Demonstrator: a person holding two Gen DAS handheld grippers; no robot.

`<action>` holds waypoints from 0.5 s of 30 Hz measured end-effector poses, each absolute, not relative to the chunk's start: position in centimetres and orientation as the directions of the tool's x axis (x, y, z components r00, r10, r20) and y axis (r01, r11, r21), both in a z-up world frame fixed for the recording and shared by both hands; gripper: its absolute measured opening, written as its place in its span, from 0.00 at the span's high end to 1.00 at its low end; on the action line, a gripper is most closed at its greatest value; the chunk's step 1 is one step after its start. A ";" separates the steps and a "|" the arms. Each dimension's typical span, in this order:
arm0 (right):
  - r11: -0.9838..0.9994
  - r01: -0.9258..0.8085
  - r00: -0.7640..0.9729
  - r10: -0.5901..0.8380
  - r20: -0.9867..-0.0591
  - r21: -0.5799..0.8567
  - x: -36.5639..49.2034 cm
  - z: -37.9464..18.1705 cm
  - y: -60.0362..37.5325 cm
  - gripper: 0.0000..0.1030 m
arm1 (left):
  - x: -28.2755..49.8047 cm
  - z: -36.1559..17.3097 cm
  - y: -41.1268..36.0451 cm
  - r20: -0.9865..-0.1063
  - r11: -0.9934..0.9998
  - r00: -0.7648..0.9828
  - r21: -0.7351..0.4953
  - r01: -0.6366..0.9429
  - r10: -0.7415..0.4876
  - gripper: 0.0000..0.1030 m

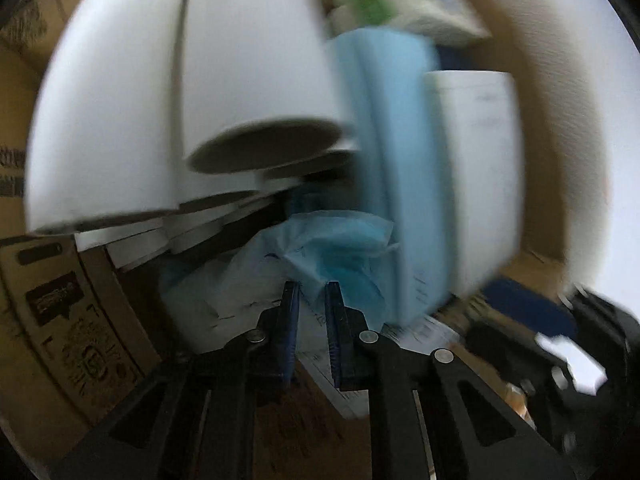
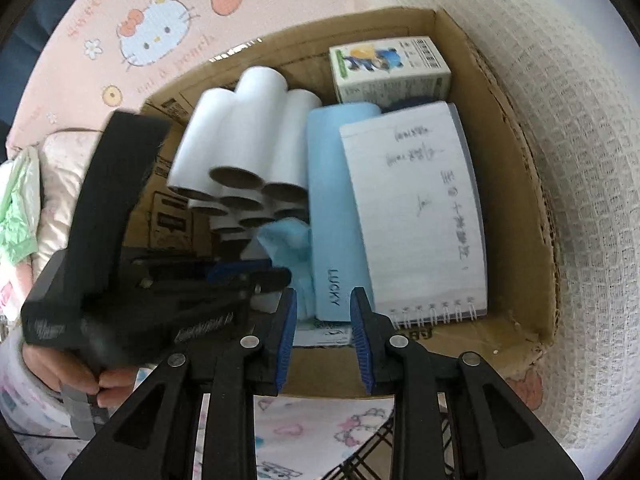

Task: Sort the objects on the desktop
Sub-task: 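Open both grippers and push the wipes pack down into the box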

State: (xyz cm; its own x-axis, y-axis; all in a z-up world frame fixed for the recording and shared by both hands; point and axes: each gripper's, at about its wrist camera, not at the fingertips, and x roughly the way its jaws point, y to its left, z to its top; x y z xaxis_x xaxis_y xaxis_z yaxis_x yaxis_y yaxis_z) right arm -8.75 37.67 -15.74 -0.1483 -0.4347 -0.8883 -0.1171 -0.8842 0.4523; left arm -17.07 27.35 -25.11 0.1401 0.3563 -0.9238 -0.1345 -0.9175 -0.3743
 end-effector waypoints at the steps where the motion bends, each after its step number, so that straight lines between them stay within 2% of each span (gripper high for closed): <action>1: -0.885 -0.120 -0.147 -0.432 -0.890 0.450 -8.6 -15.9 37.7 0.76 | -17.2 -25.9 27.5 -0.918 -0.918 0.167 -0.379 -0.114 0.358 0.86; 7: -0.899 -0.143 -0.134 -0.397 -0.908 0.414 -8.2 -16.4 38.4 0.76 | -17.7 -27.4 28.4 -0.921 -0.943 0.231 -0.331 -0.038 0.314 0.86; 11: -0.900 -0.137 -0.108 -0.401 -0.910 0.414 -8.2 -16.9 38.3 0.76 | -17.8 -27.8 29.7 -0.923 -0.948 0.260 -0.311 -0.072 0.283 0.84; 14: -0.902 -0.134 -0.100 -0.400 -0.911 0.410 -8.1 -16.5 38.2 0.76 | -17.5 -27.3 28.9 -0.900 -0.929 0.263 -0.369 -0.037 0.347 0.70; 15: -0.900 -0.139 -0.099 -0.402 -0.910 0.412 -8.2 -16.5 38.0 0.76 | -17.4 -26.9 28.4 -0.892 -0.922 0.262 -0.387 -0.016 0.369 0.61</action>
State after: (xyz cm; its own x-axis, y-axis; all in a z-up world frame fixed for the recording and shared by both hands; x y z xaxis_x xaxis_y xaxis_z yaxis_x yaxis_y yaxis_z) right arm -8.24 38.02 -16.47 -0.0993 -0.4017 -0.9104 -0.1385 -0.9004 0.4124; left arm -17.40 28.40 -26.88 0.2617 0.3693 -0.8917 -0.0156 -0.9222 -0.3865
